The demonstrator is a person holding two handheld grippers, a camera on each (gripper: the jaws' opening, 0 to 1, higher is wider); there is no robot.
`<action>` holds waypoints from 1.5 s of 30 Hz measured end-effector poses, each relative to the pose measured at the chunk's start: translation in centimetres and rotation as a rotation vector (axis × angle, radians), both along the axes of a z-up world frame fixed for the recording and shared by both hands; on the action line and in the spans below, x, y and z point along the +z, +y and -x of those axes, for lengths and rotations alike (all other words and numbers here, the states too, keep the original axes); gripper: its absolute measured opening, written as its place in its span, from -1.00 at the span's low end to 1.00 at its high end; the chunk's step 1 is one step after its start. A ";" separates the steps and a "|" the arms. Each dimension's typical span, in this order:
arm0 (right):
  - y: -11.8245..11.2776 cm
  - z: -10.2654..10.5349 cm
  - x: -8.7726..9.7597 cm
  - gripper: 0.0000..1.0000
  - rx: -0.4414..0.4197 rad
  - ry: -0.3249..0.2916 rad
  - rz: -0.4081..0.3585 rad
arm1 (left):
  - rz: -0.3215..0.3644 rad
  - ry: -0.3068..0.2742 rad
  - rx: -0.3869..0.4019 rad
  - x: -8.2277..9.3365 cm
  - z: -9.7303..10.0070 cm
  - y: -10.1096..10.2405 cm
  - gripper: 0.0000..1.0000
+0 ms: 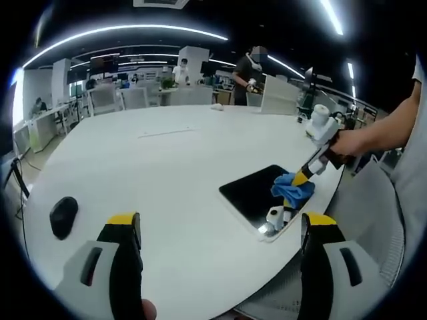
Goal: Wipe the mirror surface with the cleaning cloth until all visible marks leave the cleaned area.
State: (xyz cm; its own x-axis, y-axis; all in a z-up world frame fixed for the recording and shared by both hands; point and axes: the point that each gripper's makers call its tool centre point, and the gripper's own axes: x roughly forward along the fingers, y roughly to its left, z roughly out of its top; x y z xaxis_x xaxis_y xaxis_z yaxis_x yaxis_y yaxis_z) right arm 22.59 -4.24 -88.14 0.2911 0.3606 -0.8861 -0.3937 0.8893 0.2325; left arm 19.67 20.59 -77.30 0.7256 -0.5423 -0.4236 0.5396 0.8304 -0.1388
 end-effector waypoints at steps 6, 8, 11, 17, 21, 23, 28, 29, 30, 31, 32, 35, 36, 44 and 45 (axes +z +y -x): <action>-0.2 0.9 0.0 -1.00 -0.015 0.025 -0.021 | -0.015 -0.014 0.018 -0.1 -0.3 0.0 0.98; -0.1 1.4 0.2 -1.00 -0.001 0.019 -0.023 | -0.017 -0.019 0.021 0.0 -0.2 -0.6 0.98; -0.1 1.3 0.0 -1.00 0.008 0.018 -0.026 | -0.022 -0.032 0.040 -0.3 -0.2 -0.6 0.98; 0.0 2.1 0.2 -1.00 0.037 0.021 -0.025 | -0.025 -0.018 0.055 -0.9 0.6 -1.1 0.98; 0.0 2.4 0.0 -1.00 0.039 0.034 -0.031 | -0.026 -0.019 0.062 -0.9 0.6 -0.9 0.98; 0.1 2.8 0.1 -1.00 0.043 0.044 -0.032 | -0.034 -0.019 0.059 -0.9 0.6 -1.0 0.98; 0.2 3.4 0.1 -1.00 0.055 0.058 -0.032 | -0.037 -0.019 0.057 -0.8 0.3 -1.2 0.98; 0.2 3.5 0.1 -1.00 0.057 0.058 -0.033 | -0.039 -0.018 0.055 -0.9 0.2 -1.2 0.98; 0.2 3.5 0.1 -1.00 0.060 0.056 -0.033 | -0.038 -0.017 0.051 -1.1 -0.1 -1.1 0.98; 0.2 3.5 0.0 -1.00 0.061 0.057 -0.034 | -0.039 -0.018 0.051 -1.1 -0.1 -1.1 0.98; 0.2 3.4 0.0 -1.00 0.060 0.060 -0.035 | -0.053 -0.021 0.045 -1.3 -0.3 -1.0 0.98; 0.2 3.6 0.1 -1.00 0.060 0.066 -0.040 | -0.050 -0.014 0.033 -1.5 -0.7 -1.0 0.98; 0.2 3.7 0.1 -1.00 0.060 0.067 -0.042 | -0.053 -0.017 0.026 -1.6 -0.9 -0.9 0.98; 0.3 4.1 0.1 -1.00 0.053 0.095 -0.049 | -0.045 -0.010 0.001 -1.5 -1.4 -1.0 0.98; 0.4 4.2 0.0 -1.00 0.062 0.088 -0.047 | -0.045 -0.010 0.001 -1.5 -1.5 -0.9 0.98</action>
State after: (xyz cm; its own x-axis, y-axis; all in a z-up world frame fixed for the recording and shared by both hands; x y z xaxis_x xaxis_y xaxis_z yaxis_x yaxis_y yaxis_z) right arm 18.43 -3.86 -88.09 0.1891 0.4170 -0.8890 -0.4242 0.8512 0.3090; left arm 21.18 19.68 -78.76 0.7307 -0.5220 -0.4400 0.5400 0.8363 -0.0955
